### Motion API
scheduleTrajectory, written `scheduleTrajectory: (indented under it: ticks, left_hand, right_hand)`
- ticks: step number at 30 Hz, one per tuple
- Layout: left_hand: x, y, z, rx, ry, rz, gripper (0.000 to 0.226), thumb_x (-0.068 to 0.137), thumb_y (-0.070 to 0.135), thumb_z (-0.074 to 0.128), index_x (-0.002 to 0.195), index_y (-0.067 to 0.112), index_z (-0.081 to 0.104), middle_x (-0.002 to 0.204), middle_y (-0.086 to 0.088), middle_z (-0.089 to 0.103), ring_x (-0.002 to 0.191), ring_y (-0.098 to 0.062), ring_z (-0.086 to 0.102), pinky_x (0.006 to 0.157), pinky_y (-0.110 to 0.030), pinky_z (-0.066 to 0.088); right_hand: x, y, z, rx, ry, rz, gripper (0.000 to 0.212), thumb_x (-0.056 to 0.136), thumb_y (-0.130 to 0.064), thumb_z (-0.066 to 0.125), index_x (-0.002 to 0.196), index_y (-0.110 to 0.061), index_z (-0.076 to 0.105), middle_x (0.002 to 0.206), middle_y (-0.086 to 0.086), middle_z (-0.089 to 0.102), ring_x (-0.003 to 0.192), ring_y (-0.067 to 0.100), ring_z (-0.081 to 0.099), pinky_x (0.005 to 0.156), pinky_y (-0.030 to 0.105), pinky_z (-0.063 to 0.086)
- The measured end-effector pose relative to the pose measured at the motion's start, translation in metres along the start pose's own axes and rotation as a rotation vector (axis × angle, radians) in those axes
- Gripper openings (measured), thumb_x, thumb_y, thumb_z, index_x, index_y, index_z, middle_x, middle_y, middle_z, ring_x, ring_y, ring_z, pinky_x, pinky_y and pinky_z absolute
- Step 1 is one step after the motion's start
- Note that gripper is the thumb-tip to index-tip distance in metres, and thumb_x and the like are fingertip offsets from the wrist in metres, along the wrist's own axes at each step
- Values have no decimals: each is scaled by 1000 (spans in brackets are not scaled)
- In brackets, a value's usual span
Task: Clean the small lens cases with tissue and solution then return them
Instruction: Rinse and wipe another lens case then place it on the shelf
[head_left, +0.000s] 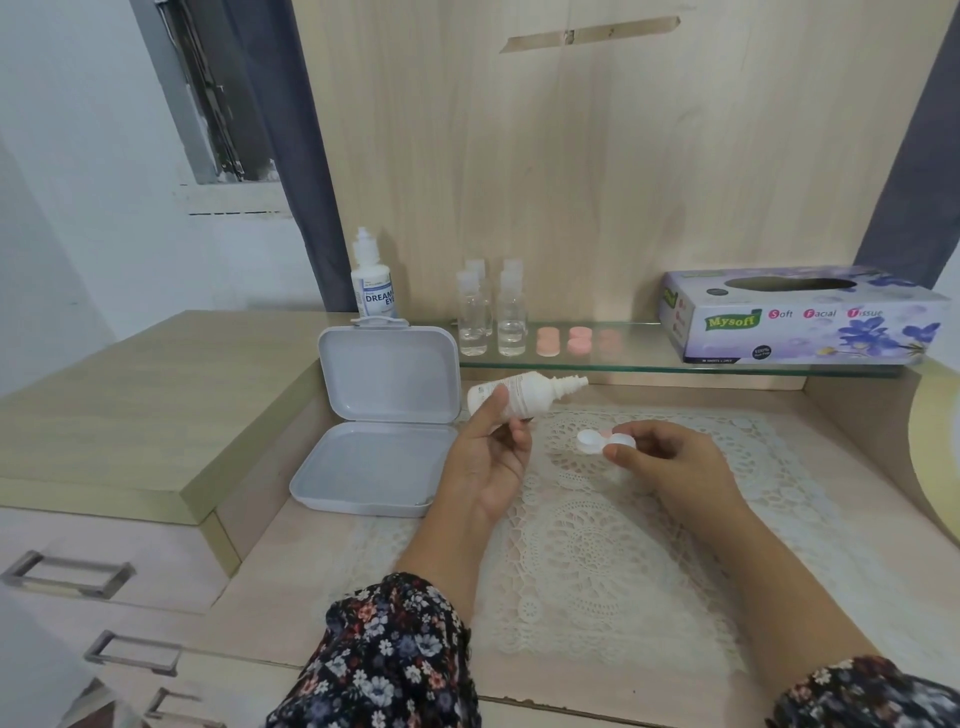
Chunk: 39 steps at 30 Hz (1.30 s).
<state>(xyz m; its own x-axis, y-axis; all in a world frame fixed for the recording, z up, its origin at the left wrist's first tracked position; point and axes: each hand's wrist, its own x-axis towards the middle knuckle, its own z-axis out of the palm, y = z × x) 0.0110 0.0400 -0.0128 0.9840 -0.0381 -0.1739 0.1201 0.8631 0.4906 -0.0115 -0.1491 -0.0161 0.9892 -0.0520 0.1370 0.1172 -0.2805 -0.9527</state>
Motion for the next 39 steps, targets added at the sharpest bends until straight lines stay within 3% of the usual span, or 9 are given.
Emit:
scheduleTrajectory:
  ticks: [4,6,12,15,20,24,34,39]
  left_hand:
    - [1,1,-2,38,36,-45,52,71,27,74,114,2,57,86,-13,59,50,-10,50,41,-17,45]
    - [1,1,-2,68,59,-72,44,76,30,72,110,5,59,84,-12,61,48,-10,53,37,-16,42]
    - [-2,-1,1,80,39,-59,15,81,12,69,90,1,62,73,-12,63,46,-10,55,43,-14,49]
    - [-3,-2,1,73,22,-54,22,71,3,71,91,-3,64,77,-14,67,49,-10,59,46,-15,52]
    - [-1,-2,2,112,64,-39,23,73,9,74,92,1,64,70,-9,65,43,-6,51,42,-12,47]
    - [-1,-1,2,108,98,-36,21,80,14,72,95,4,61,80,-11,62,44,-8,47,41,-13,43]
    - [0,-1,1,238,103,-27,19,82,17,71,95,6,62,81,-10,60,47,-9,47,40,-16,41]
    - [3,-3,0,320,93,6,18,81,18,72,92,7,63,65,-4,59,45,-8,44,41,-16,39]
  right_hand:
    - [-1,0,0,8,-2,-1,13,80,-24,76,92,-27,73,87,0,73,88,18,67,69,21,48]
    - [-1,0,0,12,-3,0,12,80,-24,77,92,-27,73,86,0,73,87,19,67,68,21,48]
    - [0,0,0,12,-5,0,12,80,-24,77,90,-29,73,84,-1,72,86,19,67,68,21,48]
    - [0,0,0,15,-6,3,12,80,-24,77,90,-28,74,86,1,73,88,20,67,69,21,49]
    - [-1,0,0,21,1,9,12,79,-24,77,90,-28,74,86,2,72,87,21,67,68,21,49]
    - [-1,0,0,11,0,8,12,80,-25,77,90,-30,73,86,0,72,87,19,67,67,20,49]
    - [0,0,1,-3,-8,0,12,79,-25,77,90,-29,74,86,1,73,83,18,67,70,22,50]
    - [0,0,2,10,-14,4,11,79,-25,78,87,-30,74,83,-1,73,78,12,65,70,21,49]
